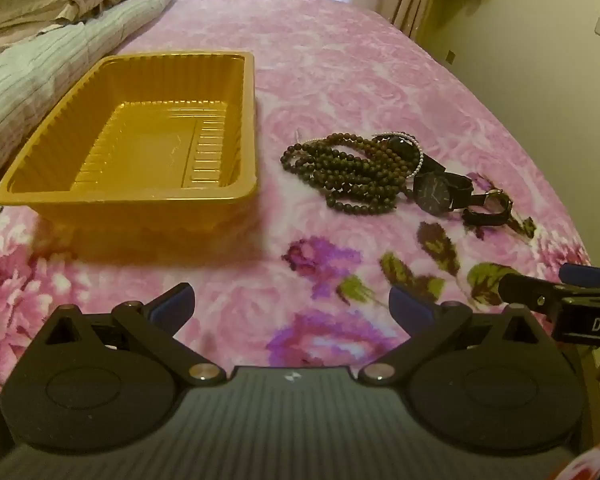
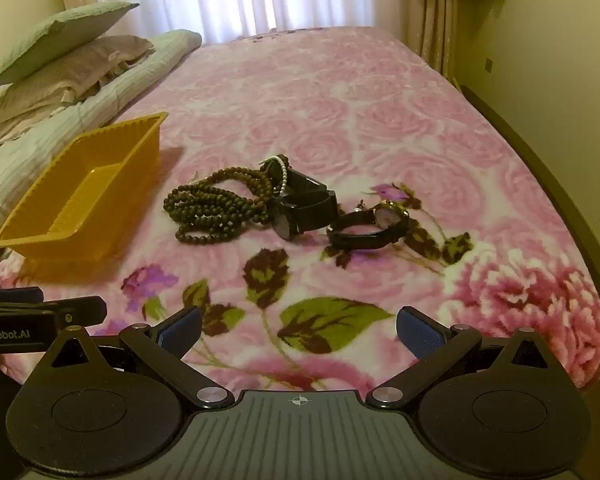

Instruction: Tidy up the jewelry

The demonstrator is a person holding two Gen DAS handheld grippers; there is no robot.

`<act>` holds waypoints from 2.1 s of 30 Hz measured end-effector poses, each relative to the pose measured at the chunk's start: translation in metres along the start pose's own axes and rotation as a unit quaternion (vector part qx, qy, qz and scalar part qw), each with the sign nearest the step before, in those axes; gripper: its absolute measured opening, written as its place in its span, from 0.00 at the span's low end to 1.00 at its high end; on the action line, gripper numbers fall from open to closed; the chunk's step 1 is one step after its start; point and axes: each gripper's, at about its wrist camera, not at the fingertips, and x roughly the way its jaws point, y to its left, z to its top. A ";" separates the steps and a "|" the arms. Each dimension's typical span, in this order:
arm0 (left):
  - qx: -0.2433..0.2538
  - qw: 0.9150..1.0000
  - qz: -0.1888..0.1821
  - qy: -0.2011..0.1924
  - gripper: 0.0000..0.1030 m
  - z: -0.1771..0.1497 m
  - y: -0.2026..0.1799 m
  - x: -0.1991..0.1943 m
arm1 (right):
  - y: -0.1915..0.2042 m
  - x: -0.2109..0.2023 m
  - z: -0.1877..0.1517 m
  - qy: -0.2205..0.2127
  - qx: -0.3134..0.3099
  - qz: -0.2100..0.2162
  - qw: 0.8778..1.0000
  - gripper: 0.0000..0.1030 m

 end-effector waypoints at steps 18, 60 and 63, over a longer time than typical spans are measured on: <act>-0.011 1.000 -0.015 0.006 1.00 -0.002 0.000 0.004 | 0.003 0.002 0.002 0.000 -0.004 -0.003 1.000 1.00; -0.015 1.000 -0.017 0.006 1.00 0.001 -0.002 0.002 | 0.009 0.007 0.006 0.001 -0.010 -0.006 1.000 1.00; -0.017 1.000 -0.017 0.006 1.00 0.001 -0.001 0.002 | 0.010 0.007 0.006 0.001 -0.010 -0.005 1.000 1.00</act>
